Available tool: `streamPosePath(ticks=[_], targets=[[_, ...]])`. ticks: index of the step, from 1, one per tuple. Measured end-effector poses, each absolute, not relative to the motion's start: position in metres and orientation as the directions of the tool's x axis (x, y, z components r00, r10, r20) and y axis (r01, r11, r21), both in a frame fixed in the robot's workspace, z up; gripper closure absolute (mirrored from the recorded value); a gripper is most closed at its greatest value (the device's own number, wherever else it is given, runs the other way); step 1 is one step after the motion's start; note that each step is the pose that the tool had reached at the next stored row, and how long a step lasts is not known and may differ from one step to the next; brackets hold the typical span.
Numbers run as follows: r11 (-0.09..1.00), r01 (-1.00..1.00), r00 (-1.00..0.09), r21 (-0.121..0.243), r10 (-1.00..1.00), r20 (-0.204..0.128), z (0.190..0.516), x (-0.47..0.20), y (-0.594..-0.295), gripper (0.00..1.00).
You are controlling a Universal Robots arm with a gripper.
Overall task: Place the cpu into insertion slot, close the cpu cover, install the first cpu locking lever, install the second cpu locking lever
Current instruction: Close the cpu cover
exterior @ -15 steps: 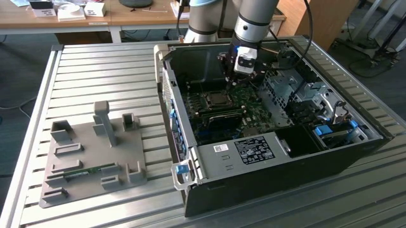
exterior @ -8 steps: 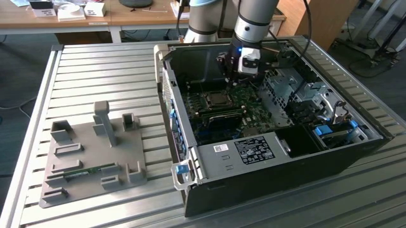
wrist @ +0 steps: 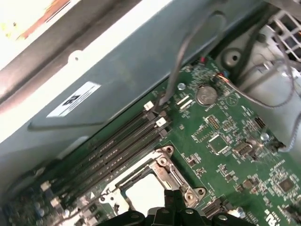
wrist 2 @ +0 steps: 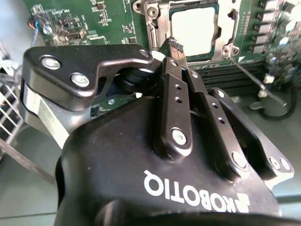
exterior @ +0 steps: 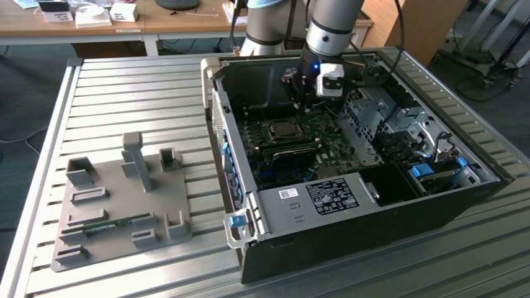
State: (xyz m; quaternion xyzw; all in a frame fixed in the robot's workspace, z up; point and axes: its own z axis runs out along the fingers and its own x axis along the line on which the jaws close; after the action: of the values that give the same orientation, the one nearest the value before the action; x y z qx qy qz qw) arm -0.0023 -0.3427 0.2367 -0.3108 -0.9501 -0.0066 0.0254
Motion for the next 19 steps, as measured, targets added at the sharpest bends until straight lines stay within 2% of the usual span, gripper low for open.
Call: streamPosePath(ticks=[19], targets=[[0.959,0.282,-0.958,-0.002,0.282,0.050,0.2340,-0.0023,-0.3427,0.89]])
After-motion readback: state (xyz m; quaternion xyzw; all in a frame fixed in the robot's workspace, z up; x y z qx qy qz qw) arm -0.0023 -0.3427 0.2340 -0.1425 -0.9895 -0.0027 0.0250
